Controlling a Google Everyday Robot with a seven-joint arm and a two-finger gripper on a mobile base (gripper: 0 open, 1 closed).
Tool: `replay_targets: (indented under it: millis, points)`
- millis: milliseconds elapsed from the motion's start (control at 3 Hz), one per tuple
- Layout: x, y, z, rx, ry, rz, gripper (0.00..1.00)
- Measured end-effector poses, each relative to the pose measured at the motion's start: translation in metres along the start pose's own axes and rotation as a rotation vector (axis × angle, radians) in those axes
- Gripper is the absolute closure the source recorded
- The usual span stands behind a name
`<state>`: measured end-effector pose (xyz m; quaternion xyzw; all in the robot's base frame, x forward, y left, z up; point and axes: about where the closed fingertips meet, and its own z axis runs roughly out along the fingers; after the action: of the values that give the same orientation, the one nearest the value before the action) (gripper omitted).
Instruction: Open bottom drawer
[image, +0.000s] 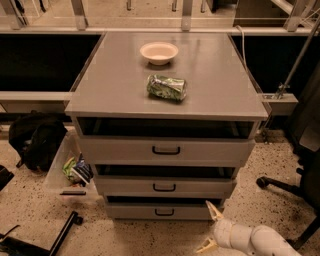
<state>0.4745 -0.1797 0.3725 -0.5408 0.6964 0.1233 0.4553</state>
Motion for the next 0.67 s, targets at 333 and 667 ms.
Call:
replay_targets:
  millis: [333,667]
  points:
    - [0.0150,0.0151,0.0024,-0.050,0.183,-0.047,0.00]
    - [0.0158,0.0168,-0.0063,-0.059,0.259,-0.058,0.00]
